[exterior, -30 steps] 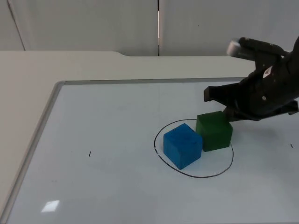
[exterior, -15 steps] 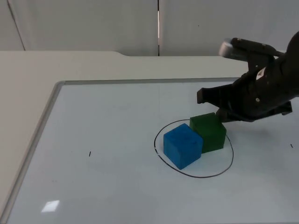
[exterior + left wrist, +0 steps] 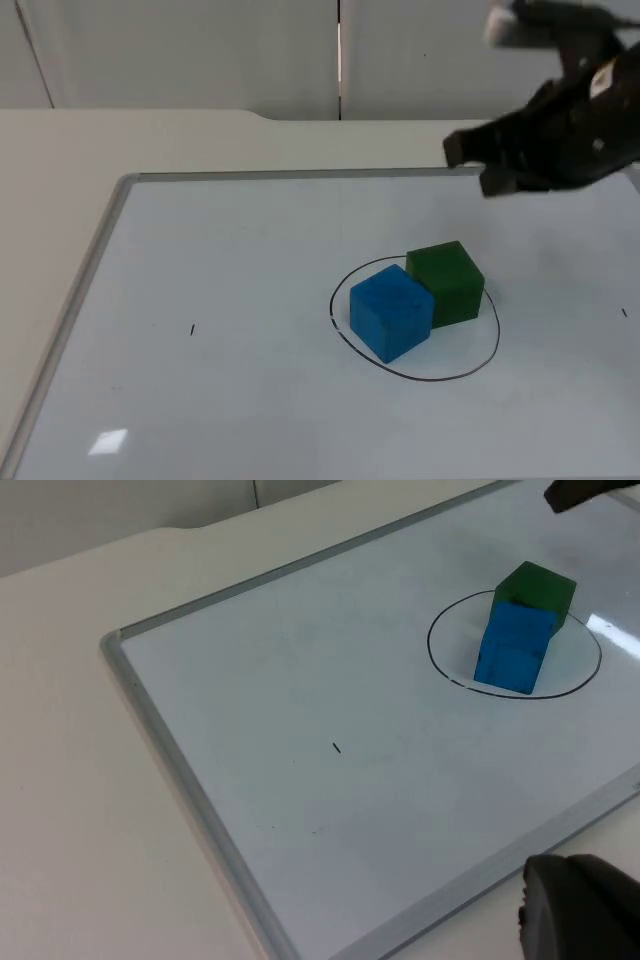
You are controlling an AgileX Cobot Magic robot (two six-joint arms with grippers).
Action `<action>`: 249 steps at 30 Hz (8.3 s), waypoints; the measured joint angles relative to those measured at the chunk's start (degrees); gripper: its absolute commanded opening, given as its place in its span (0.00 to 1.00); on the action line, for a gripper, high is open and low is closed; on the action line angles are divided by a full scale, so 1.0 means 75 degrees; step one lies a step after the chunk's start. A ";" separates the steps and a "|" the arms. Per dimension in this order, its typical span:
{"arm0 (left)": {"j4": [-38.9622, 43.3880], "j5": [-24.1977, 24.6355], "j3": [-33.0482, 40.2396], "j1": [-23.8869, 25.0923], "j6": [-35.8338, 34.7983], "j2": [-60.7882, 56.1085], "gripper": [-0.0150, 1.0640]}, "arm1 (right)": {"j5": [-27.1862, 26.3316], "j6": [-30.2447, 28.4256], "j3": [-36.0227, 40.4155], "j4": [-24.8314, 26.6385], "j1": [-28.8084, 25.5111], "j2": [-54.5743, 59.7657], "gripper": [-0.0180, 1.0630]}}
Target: Push the two cubes into the marked area.
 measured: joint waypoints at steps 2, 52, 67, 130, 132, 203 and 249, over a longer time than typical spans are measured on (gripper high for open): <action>0.0000 0.0000 0.0000 0.0000 0.0000 0.0000 0.01 | 0.0291 0.0000 0.0000 -0.0185 0.0000 -0.0611 0.02; 0.0000 0.0000 0.0000 0.0000 0.0000 0.0000 0.01 | 0.4454 -0.0573 0.3778 -0.0665 0.0023 -1.2072 0.02; 0.0000 0.0000 0.0000 0.0000 0.0000 0.0000 0.01 | 0.5891 -0.0894 0.3807 -0.0650 0.0023 -1.3463 0.02; 0.0033 0.0012 0.0000 0.0000 0.0000 0.0000 0.76 | 0.6626 -0.1552 0.3924 -0.0479 0.0023 -1.3463 0.51; 0.0033 0.0012 0.0000 0.0000 0.0000 0.0000 0.81 | 0.6626 -0.1552 0.3924 -0.0479 0.0023 -1.3463 0.51; 0.0343 0.0012 0.0000 0.0000 -0.0398 0.0000 0.99 | 0.6626 -0.1293 0.3924 -0.0479 0.0023 -1.3463 0.99; 0.0343 0.0012 0.0000 0.3859 -0.0398 0.0000 0.99 | 0.6626 -0.1246 0.3924 -0.0479 0.0023 -1.3463 0.99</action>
